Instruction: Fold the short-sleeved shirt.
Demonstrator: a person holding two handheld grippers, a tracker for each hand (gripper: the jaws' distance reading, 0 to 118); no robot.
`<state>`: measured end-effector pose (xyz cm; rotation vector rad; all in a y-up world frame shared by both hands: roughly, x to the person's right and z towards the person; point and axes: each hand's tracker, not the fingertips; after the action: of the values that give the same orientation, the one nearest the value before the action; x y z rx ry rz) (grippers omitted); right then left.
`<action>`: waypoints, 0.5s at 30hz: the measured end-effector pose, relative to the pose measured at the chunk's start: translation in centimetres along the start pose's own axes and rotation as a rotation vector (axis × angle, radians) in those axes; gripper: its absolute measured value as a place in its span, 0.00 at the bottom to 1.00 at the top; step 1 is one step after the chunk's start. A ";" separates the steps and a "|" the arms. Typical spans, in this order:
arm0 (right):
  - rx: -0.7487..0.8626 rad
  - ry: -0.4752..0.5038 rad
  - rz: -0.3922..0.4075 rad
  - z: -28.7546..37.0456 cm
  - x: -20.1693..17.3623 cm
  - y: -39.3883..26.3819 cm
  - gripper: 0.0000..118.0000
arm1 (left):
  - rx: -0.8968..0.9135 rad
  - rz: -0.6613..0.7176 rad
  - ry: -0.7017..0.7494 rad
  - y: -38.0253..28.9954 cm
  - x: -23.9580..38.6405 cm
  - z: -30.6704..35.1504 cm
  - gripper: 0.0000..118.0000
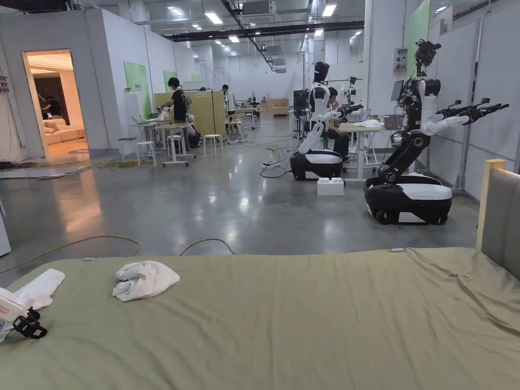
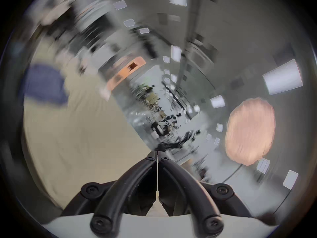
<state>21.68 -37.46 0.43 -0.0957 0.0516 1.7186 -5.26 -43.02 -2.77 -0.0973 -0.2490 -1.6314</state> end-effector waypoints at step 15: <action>-0.086 -0.014 -2.064 -0.2 3.6 -7.7 0.01 | 0.164 1.685 -0.124 -8.9 -14.4 2.6 0.00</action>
<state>28.72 -32.76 0.03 -0.1201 -0.1114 -0.3428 -13.18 -27.95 -4.17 -0.2046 -0.2625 0.0705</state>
